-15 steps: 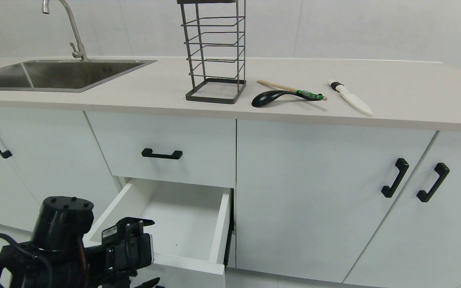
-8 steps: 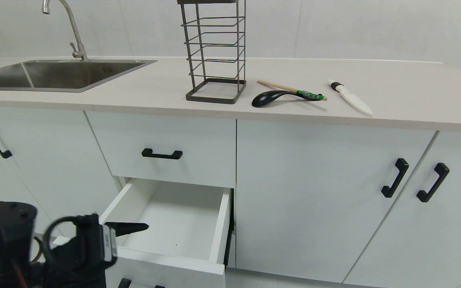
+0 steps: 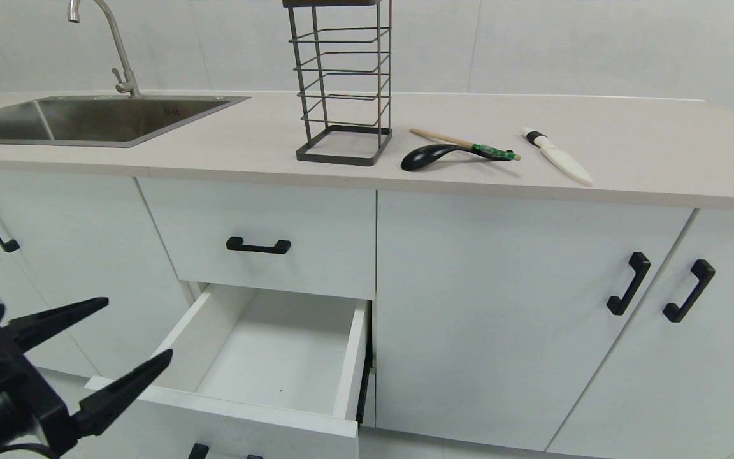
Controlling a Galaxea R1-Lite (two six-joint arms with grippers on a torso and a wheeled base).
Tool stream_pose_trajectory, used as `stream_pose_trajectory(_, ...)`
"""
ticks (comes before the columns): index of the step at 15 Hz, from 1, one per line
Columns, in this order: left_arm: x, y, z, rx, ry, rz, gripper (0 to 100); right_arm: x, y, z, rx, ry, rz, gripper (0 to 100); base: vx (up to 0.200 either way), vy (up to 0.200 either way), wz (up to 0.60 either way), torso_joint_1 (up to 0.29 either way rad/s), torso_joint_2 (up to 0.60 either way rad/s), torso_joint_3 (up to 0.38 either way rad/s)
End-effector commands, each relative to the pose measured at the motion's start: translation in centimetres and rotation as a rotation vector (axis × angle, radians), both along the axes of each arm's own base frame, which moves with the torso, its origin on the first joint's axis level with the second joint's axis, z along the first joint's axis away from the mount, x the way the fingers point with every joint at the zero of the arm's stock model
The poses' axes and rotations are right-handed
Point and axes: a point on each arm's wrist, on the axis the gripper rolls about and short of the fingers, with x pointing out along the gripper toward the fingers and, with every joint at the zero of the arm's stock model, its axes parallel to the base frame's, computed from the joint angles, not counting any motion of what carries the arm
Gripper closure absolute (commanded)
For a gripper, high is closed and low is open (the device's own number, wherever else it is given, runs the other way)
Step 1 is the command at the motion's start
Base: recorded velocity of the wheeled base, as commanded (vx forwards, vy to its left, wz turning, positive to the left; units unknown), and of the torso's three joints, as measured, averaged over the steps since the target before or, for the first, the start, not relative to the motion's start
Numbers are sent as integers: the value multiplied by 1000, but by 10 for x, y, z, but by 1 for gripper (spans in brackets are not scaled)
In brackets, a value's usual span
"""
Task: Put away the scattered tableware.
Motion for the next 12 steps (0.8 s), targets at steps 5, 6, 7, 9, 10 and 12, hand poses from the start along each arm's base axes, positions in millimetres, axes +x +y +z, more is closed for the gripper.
stream_pose_trajectory(5,-69,14,-5,-13,-326,187,0,0,0,0,0,0,0,100,0,0,0,0,0,0)
stream_pose_trajectory(6,-81,12,-13,-16,-357,170,0,0,0,0,0,0,0,100,0,0,0,0,0,0)
stream_pose_trajectory(7,-87,11,-18,-22,-368,153,0,0,0,0,0,0,0,100,0,0,0,0,0,0)
stream_pose_trajectory(9,-102,10,-28,-69,-418,87,0,0,0,0,0,2,0,100,0,0,0,0,0,0)
stream_pose_trajectory(10,-113,10,-34,-84,-441,50,0,0,0,0,0,2,0,100,0,0,0,0,0,0)
stream_pose_trajectory(12,-127,12,-50,-95,-439,-7,0,0,0,0,0,2,0,100,0,0,0,0,0,0)
